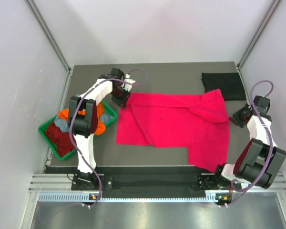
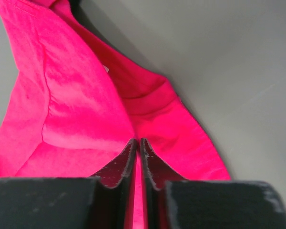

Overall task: Fold and stack the t-shirts
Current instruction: Fold the tshirt

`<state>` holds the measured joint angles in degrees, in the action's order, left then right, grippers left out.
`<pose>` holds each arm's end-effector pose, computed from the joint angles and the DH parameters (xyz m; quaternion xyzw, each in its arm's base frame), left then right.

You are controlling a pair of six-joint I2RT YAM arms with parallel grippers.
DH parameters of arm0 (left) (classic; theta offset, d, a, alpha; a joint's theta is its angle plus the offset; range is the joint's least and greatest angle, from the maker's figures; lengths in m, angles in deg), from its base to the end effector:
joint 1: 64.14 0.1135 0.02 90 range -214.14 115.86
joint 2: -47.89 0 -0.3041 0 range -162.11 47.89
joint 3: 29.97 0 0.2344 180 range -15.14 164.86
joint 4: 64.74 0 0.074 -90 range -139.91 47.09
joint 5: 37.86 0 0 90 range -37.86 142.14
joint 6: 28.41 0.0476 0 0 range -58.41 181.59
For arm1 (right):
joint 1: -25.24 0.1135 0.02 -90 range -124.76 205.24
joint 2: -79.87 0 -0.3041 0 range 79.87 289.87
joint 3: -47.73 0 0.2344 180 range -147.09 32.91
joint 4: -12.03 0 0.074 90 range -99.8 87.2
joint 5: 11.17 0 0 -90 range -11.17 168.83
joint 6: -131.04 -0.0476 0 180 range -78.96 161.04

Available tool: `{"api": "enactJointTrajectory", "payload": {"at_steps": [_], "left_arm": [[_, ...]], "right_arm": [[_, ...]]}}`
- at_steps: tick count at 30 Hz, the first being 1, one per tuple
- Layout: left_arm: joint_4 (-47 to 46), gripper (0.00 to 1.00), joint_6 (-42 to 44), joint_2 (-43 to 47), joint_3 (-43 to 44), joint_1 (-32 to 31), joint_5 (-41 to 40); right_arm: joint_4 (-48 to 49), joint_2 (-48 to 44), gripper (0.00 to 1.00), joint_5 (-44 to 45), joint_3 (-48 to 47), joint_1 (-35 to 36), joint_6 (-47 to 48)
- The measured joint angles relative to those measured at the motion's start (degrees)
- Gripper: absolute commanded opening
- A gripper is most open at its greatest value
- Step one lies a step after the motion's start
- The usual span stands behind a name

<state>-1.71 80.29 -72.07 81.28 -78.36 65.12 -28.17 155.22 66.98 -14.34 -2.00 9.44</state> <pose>0.4251 -0.1188 0.2271 0.2952 0.9357 -0.1054 0.1619 0.2205 -0.1025 0.2570 0.4358 0.8386 0.1098 0.3077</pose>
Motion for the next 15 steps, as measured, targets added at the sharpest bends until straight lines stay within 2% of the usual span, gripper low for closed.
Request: {"api": "enactJointTrajectory", "payload": {"at_steps": [2, 8, 10, 15], "left_arm": [[1.0, 0.41, -0.7, 0.0, 0.6, 0.1, 0.2], [3.3, 0.41, -5.2, -1.0, 10.7, 1.1, 0.0], [2.5, 0.42, -7.0, -1.4, 15.1, 2.1, 0.9], [-0.3, 0.44, -8.8, -2.7, 19.2, 4.3, 3.9]], "right_arm": [[-0.3, -0.5, 0.18, 0.0, 0.0, 0.0, 0.1], [-1.7, -1.9, 0.31, 0.3, -0.1, 0.0, 0.6], [-2.4, -2.4, 0.32, 0.3, -0.6, 0.0, 0.7], [-2.3, -2.4, 0.36, 0.2, -1.9, 0.4, 1.0]]}}
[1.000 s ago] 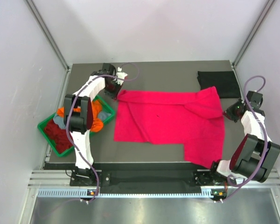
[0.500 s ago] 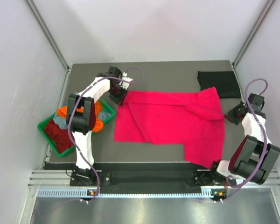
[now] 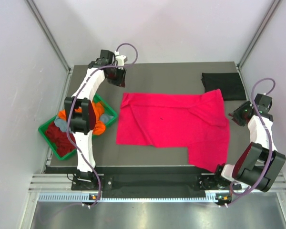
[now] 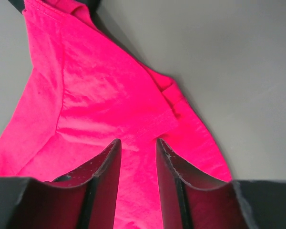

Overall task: Fold and stack the t-shirts
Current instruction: Fold the tshirt

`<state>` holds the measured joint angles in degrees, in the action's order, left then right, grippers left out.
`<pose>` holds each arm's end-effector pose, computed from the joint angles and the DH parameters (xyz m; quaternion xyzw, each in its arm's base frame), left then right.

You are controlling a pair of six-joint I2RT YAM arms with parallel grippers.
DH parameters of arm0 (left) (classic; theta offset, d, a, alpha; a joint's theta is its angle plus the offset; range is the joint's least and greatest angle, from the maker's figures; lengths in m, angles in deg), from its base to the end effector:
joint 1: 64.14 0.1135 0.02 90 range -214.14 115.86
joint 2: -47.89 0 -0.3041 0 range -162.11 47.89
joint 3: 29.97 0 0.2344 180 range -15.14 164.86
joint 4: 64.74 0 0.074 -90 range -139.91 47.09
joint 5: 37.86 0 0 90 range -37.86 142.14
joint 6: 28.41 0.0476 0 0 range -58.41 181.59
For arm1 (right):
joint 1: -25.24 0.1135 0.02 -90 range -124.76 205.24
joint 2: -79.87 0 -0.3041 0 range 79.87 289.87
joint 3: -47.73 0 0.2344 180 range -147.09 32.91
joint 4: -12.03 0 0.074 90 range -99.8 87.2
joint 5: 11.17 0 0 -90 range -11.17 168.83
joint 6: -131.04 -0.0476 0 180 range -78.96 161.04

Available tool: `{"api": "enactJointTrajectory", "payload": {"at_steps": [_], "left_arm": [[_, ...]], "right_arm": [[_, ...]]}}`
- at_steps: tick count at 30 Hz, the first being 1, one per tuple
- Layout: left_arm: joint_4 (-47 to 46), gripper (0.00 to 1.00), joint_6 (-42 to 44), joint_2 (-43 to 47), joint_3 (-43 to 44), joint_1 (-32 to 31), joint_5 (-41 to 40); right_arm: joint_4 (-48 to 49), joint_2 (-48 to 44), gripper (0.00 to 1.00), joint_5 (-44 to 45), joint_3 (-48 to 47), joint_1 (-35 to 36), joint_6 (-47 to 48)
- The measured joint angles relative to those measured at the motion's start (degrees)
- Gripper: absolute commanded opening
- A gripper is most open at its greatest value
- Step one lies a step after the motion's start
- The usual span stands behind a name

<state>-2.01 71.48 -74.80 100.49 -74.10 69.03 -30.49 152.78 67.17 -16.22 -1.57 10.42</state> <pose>0.4754 -0.0975 0.3032 0.2061 0.9215 -0.1402 0.2977 0.2161 -0.0984 0.2733 0.4218 0.8398 0.1067 0.3248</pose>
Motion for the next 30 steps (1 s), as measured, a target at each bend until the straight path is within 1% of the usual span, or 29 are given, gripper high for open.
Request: {"api": "enactJointTrajectory", "payload": {"at_steps": [4, 7, 8, 10, 15, 20, 25, 30], "left_arm": [[-1.5, 0.45, -0.2, -4.7, 1.2, 0.3, 2.2], [-1.8, 0.45, -0.9, -8.9, 1.1, 0.1, 3.5], [-1.9, 0.45, -1.0, -10.1, 1.1, 0.0, 3.7], [-2.4, 0.45, -1.3, -12.0, 1.1, -0.1, 4.0], [-4.3, 0.45, -2.1, -13.6, 1.7, -0.2, 3.8], [-4.9, 0.44, -2.3, -14.2, 2.9, -0.2, 1.4], [-5.3, 0.44, -2.1, -14.9, 3.1, -0.2, -0.8], [-6.0, 0.44, -2.1, -15.4, 3.7, -0.3, -2.0]], "right_arm": [[0.3, 0.0, 0.39, 0.0, -0.1, 1.2, 0.1], [1.1, 0.8, 0.43, -0.2, -0.3, 2.7, 0.6], [1.2, 1.7, 0.46, -0.5, -0.8, 3.3, 1.0], [1.7, 3.9, 0.49, -1.5, -2.1, 4.2, 2.0], [1.9, 10.5, 0.55, -3.1, -9.2, 7.3, 6.1], [2.8, 16.7, 0.62, -4.1, -16.8, 10.5, 10.0], [2.7, 24.0, 0.63, -4.4, -23.7, 11.5, 14.0], [1.2, 29.6, 0.61, -3.7, -30.6, 11.5, 17.9]]}}
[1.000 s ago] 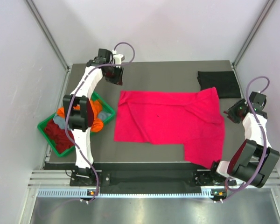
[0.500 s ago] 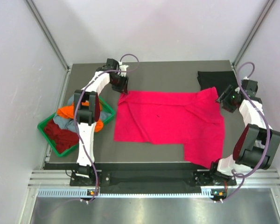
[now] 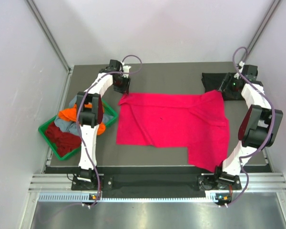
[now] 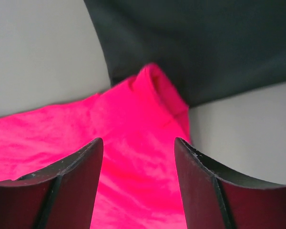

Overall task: Fold and stack the t-shirts
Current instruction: Fold the tshirt

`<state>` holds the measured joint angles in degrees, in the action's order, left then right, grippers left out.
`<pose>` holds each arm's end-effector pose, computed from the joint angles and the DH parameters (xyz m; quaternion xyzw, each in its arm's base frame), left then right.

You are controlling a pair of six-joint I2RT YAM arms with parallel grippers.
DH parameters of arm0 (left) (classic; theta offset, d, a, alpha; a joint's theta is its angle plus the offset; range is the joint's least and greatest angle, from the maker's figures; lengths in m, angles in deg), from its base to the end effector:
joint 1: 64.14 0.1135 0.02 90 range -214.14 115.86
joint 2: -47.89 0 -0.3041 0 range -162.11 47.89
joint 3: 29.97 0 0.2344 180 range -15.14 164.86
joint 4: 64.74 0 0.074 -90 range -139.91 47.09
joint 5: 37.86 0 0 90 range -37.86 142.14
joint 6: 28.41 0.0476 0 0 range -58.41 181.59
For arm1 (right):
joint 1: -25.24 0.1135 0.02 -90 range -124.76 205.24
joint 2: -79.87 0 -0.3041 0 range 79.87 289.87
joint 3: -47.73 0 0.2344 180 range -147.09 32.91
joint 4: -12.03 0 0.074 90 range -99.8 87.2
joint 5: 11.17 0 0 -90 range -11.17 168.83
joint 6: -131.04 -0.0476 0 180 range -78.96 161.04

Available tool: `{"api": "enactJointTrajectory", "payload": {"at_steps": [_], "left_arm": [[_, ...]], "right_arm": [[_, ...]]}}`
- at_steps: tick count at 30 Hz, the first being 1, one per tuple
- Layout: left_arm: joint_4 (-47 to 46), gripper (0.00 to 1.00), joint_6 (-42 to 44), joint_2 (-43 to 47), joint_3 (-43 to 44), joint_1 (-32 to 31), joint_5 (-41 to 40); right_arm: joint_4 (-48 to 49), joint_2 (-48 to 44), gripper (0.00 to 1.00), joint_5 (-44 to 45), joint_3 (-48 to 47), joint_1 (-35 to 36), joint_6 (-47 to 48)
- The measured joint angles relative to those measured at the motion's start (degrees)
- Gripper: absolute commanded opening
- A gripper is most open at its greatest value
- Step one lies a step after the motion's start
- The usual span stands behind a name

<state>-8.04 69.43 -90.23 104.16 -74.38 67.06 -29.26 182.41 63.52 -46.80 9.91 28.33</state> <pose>0.5282 -0.1079 0.1956 0.1832 0.9422 -0.1308 0.2482 0.3856 -0.0927 0.2868 0.1802 0.9128 0.1170 0.3474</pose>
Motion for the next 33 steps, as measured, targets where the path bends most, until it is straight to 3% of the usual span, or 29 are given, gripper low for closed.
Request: {"api": "enactJointTrajectory", "payload": {"at_steps": [6, 13, 14, 16, 18, 21, 25, 33], "left_arm": [[-0.8, 0.39, -0.3, -0.8, 1.1, 0.0, 0.3], [-0.8, 0.17, -0.7, -1.2, 1.7, 0.0, 0.7], [-0.7, 0.08, -0.6, -1.2, 1.8, 0.0, 0.7], [-0.7, 0.0, -0.7, -1.2, 1.9, 0.0, 0.8], [-0.5, 0.0, -0.6, -1.2, 2.0, 0.0, 0.7], [-0.4, 0.0, -0.7, -1.2, 2.0, 0.0, 0.5], [-0.1, 0.0, -1.2, -1.6, 2.6, -0.1, -0.4], [0.3, 0.0, -6.1, -2.0, 3.6, -0.2, -2.4]], "right_arm": [[-3.6, 7.3, 0.6, -1.1, -9.9, 0.0, 5.3], [-5.3, 13.1, 0.55, -2.0, -13.1, 0.0, 8.3], [-5.5, 13.6, 0.54, -2.1, -13.3, 0.0, 8.5], [-5.8, 14.8, 0.53, -2.4, -14.0, 0.0, 8.7], [-5.7, 16.0, 0.48, -2.8, -14.6, 0.0, 8.8], [-5.8, 16.4, 0.32, -3.0, -14.6, 0.0, 9.2], [-5.6, 16.4, 0.0, -3.5, -15.0, -0.1, 9.3], [-4.6, 16.3, 0.0, -0.9, -14.8, -1.0, 7.1]]}}
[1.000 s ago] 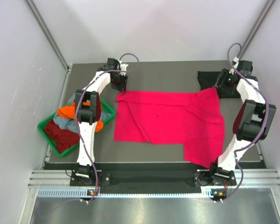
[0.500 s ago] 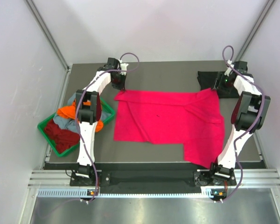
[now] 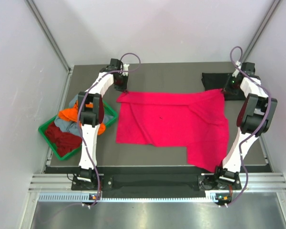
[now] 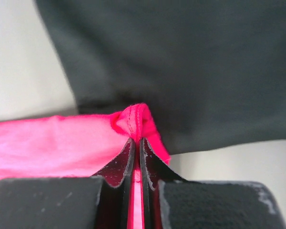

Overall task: Fold and stack the t-shirts
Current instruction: Fold the tshirt

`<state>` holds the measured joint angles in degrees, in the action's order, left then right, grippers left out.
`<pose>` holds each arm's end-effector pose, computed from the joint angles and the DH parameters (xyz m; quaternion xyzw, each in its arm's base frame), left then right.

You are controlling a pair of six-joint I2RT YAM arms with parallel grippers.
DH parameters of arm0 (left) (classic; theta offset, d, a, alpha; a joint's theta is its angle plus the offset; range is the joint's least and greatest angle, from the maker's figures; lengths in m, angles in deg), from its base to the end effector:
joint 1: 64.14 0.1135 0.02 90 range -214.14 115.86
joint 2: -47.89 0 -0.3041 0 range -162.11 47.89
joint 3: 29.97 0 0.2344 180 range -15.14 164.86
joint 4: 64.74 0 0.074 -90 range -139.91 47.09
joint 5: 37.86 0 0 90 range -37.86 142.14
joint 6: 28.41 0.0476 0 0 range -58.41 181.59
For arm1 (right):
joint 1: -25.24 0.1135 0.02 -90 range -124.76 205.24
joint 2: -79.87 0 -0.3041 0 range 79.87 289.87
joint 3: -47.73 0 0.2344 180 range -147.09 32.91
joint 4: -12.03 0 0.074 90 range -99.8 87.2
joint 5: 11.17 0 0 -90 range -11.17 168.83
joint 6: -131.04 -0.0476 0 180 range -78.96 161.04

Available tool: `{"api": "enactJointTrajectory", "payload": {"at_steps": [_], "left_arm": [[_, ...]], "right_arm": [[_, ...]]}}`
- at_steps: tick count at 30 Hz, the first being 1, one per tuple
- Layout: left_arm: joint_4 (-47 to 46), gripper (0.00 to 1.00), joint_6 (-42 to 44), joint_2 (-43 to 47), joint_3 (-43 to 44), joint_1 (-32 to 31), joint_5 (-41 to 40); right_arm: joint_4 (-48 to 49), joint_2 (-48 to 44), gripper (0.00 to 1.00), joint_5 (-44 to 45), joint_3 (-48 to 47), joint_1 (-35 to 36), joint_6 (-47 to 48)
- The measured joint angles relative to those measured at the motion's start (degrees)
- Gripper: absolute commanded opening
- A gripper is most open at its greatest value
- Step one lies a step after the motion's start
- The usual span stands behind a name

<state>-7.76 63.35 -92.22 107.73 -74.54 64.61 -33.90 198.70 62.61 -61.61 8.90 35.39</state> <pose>0.5380 -0.1092 0.1950 0.1301 0.9504 -0.1242 0.2538 0.4507 -0.1183 0.2427 0.1391 0.9359 0.1067 0.3055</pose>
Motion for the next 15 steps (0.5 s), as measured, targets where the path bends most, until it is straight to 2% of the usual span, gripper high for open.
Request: {"api": "enactJointTrajectory", "payload": {"at_steps": [3, 7, 11, 15], "left_arm": [[-0.1, 0.0, -2.3, 0.0, 0.0, 0.2, -0.1], [-0.7, 0.18, -5.5, 0.0, 0.0, 0.4, 0.1], [-2.3, 0.24, -8.5, 0.1, -0.9, 0.6, -0.9], [-3.6, 0.29, -10.7, 2.0, -3.1, 0.5, -5.2]], "right_arm": [[0.6, -0.6, 0.0, 1.6, 0.4, -0.7, -1.0], [1.8, -2.0, 0.0, 2.8, 1.1, -1.2, -2.2], [2.6, -2.9, 0.0, 3.3, 1.4, -1.2, -3.1], [2.8, -3.0, 0.0, 3.6, 1.4, -1.5, -3.6]]}}
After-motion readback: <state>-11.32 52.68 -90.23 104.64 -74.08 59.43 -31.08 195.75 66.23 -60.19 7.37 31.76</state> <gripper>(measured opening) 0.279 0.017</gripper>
